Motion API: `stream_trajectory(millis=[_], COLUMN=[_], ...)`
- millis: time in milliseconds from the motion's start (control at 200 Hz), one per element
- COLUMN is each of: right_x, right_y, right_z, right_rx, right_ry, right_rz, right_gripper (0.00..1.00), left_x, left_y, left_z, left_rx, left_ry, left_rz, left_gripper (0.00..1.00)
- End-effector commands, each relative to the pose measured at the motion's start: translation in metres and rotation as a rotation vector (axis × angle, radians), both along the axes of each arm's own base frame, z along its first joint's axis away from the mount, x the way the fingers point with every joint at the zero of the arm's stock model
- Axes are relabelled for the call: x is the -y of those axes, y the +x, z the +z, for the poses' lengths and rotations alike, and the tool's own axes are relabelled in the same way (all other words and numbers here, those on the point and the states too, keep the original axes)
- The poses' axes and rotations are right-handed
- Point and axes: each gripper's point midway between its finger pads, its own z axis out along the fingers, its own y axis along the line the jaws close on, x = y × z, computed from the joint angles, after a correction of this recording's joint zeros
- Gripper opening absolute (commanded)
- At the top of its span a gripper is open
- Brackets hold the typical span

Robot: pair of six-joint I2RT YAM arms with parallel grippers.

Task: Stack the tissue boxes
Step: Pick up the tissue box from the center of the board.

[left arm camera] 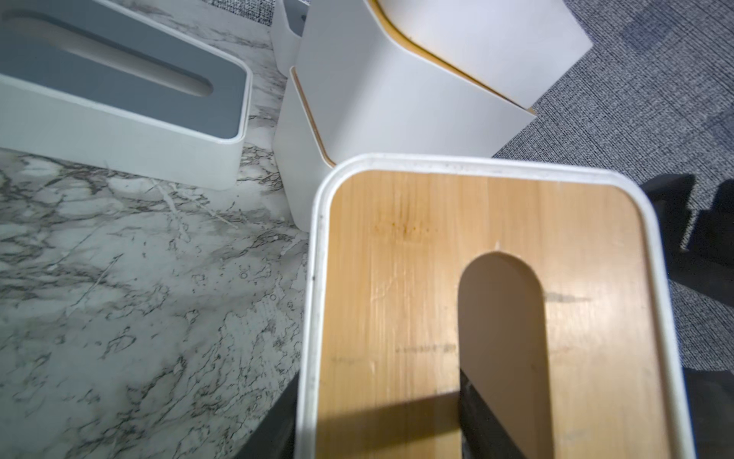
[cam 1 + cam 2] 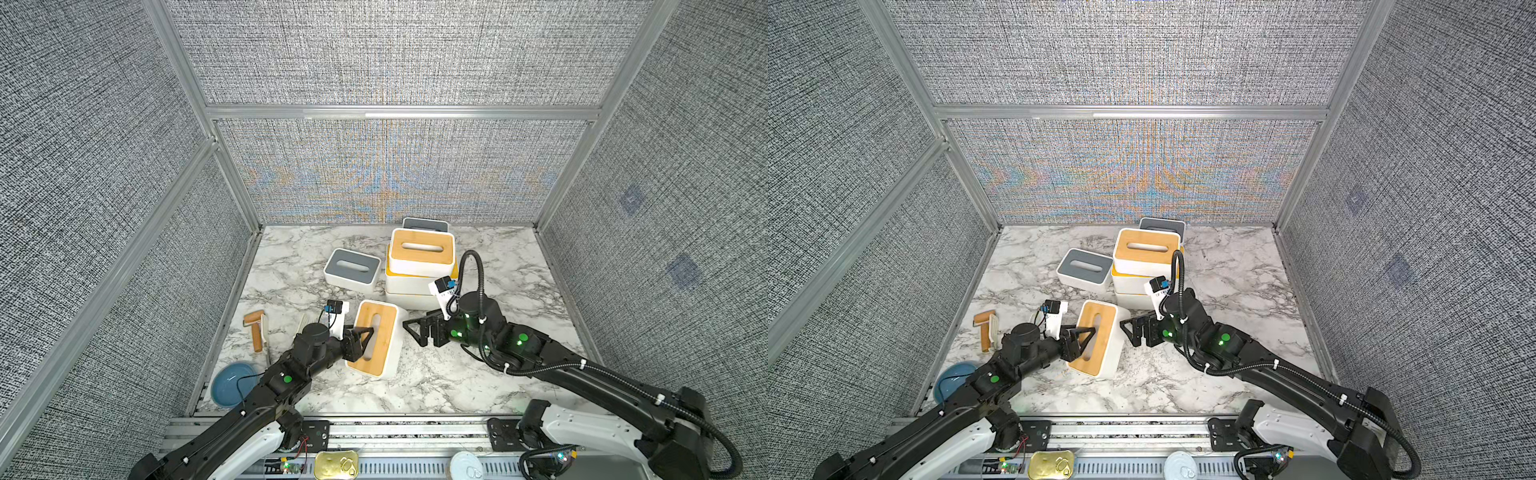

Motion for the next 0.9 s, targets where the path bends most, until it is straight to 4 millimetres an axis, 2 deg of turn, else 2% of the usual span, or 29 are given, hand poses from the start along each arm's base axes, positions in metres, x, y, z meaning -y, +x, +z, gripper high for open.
stream_trajectory(millis=[0,105,305,640,780,895], right_x=[-0.007,-0.009,-0.006,-0.008,-0.012,-0.015], right_y=[-0.001,0.001,0.007,0.005,0.001,-0.002], right_z=[0.008,0.012,0.009,0.002,0.003,0.004], right_rx=[-0.011,-0.009,-0.02,-0.064,-0.074,-0.088], right_ry=[0.039,0.05,0.039,0.05,0.064,0.079], right_rz=[0.012,0.013,-0.021,-0.004,0.023,0.039], right_gripper=[0.99,0.99,0.99,0.99,0.94,0.85], left_x=[0.011,0.018,0.031,0.034,0.035,0.034], left_y=[0.004,0.001,-0.009,-0.015,-0.016,-0.015], left_z=[0.029,0.03,0.035,0.039,0.038,0.038], left_rx=[0.124,0.145,0.21,0.27,0.278,0.29], left_ry=[-0.056,-0.04,-0.042,-0.048,-0.039,-0.043], left_rz=[-0.025,-0.046,-0.106,-0.129,-0.14,-0.133], left_gripper=[0.31,0.31,0.31,0.31,0.31,0.31])
